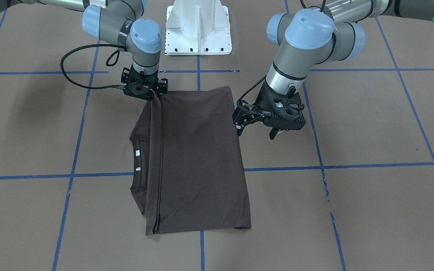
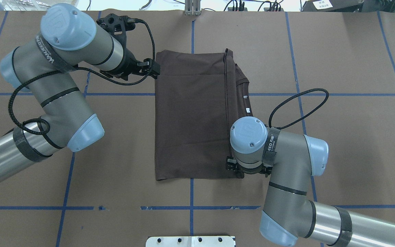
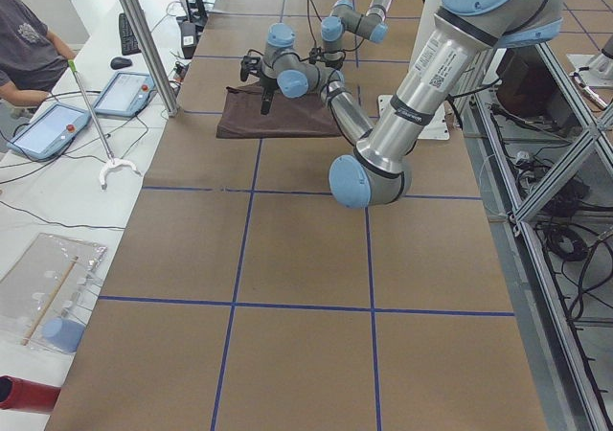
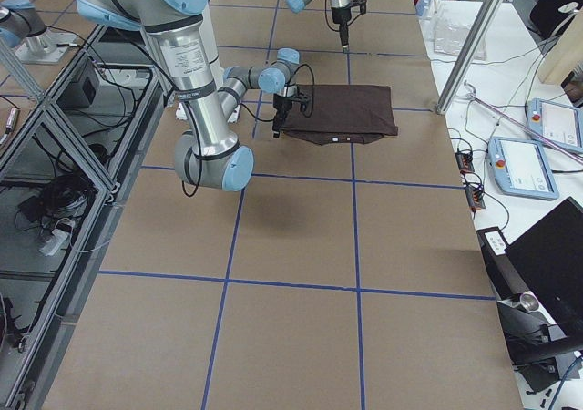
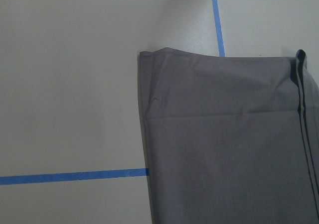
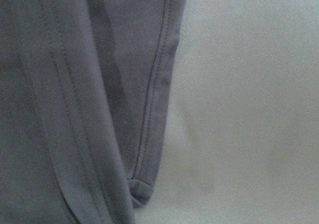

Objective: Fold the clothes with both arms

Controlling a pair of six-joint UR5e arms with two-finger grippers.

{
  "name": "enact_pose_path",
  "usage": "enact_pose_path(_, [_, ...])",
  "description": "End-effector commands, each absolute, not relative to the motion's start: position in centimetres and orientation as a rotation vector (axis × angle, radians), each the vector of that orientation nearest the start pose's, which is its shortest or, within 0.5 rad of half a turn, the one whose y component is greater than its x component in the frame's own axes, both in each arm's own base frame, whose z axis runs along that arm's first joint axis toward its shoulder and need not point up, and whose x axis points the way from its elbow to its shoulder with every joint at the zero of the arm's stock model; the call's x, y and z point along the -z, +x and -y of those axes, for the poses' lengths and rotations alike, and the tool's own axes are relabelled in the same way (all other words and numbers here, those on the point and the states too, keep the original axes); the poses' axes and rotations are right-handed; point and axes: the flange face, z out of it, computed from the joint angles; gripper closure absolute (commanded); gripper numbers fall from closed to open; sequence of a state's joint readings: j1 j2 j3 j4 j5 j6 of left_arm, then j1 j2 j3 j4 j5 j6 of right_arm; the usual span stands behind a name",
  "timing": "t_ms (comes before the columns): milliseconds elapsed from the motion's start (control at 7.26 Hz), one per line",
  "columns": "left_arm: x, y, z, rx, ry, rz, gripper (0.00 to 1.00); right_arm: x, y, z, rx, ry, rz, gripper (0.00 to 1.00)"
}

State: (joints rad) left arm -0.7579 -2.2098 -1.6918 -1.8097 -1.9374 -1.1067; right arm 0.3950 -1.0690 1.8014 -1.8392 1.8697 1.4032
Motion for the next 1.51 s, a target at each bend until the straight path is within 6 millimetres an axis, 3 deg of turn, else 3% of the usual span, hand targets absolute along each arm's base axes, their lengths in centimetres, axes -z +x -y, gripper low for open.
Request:
enact_pose_path(0, [-20.0,42.3,52.9,0.077,0.289,-1.002,0.00,-31.9,-52.6,35.4,-0.186,-0.149,0.512,0.00])
enact_pose_path(138, [-20.0,42.3,52.9,0.078,0.289,-1.003,0.00,-32.1,-51.5,36.6,-0.208,-0.146,0.513,0.00])
enact_pose_path(551, [-19.6,42.6,52.6,0.071,0.290,-1.009,0.00,-34.4,-49.8,36.9,-0.201,-0.143,0.486,0.00])
enact_pose_path(826, [-19.3,42.5,52.5,0.070,0.294,-1.013,0.00,-31.6,-46.3,39.0,-0.205,-0.094,0.556,0.00])
enact_pose_path(1101, [-19.5,42.9,51.9,0.079,0.276,-1.019,0.00,-28.1,-45.7,40.3,-0.163,-0.036,0.623,0.00])
enact_pose_path(1239, [-21.1,45.7,49.1,0.132,0.179,-1.022,0.00,-26.4,-45.2,40.1,-0.155,0.002,0.704,0.00])
enact_pose_path(1377, [-21.4,47.8,46.0,0.216,0.074,-1.039,0.00,-24.7,-44.4,39.8,-0.143,0.034,0.788,0.00])
